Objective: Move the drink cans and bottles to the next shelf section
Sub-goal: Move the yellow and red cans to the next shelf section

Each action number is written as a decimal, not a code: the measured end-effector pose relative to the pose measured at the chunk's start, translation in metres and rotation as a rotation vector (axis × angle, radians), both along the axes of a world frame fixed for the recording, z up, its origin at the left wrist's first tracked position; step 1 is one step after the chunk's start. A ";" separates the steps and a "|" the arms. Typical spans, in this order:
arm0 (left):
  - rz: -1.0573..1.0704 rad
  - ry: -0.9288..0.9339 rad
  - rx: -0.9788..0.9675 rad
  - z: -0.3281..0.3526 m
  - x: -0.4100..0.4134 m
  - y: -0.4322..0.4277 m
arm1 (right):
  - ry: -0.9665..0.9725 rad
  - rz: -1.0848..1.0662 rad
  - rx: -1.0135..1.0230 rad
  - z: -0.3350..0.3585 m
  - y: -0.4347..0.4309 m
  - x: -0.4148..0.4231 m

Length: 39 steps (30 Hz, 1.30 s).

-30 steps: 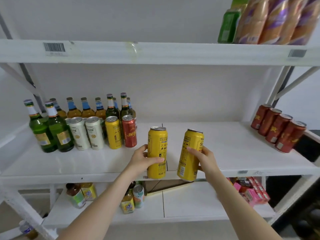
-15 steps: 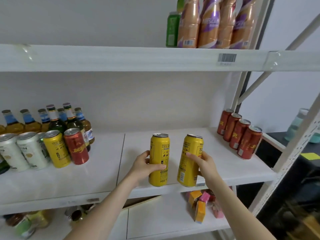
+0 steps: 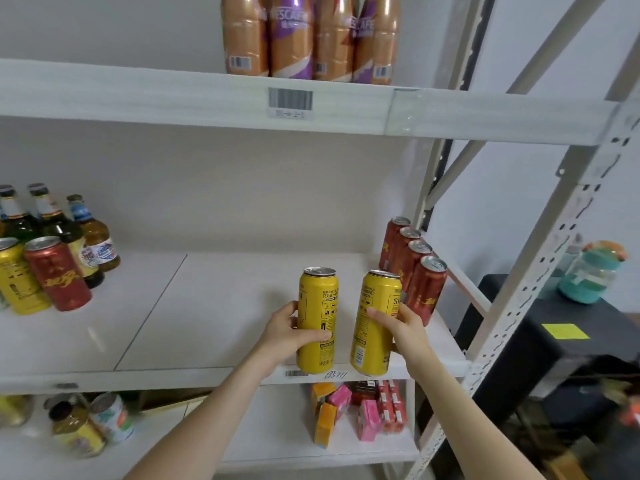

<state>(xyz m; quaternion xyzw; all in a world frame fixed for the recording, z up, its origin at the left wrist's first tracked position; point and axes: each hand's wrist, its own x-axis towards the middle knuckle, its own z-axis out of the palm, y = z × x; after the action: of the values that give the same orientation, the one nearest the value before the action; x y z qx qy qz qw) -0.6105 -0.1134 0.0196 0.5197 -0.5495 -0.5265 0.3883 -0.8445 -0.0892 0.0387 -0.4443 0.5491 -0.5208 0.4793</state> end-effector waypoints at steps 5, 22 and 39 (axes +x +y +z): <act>-0.004 -0.029 -0.014 0.001 -0.030 -0.033 | -0.021 -0.010 -0.005 -0.007 -0.031 -0.026; 0.062 -0.063 -0.073 -0.016 -0.061 -0.182 | -0.058 -0.035 -0.141 -0.036 -0.200 -0.034; 0.073 -0.064 -0.141 -0.043 -0.076 -0.239 | -0.042 -0.125 -0.189 -0.060 -0.283 -0.030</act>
<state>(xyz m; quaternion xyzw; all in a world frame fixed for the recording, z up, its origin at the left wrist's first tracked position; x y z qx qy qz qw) -0.6868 -0.3527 -0.0231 0.5276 -0.5779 -0.4550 0.4251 -0.8749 -0.3727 -0.0211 -0.4414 0.5141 -0.6084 0.4132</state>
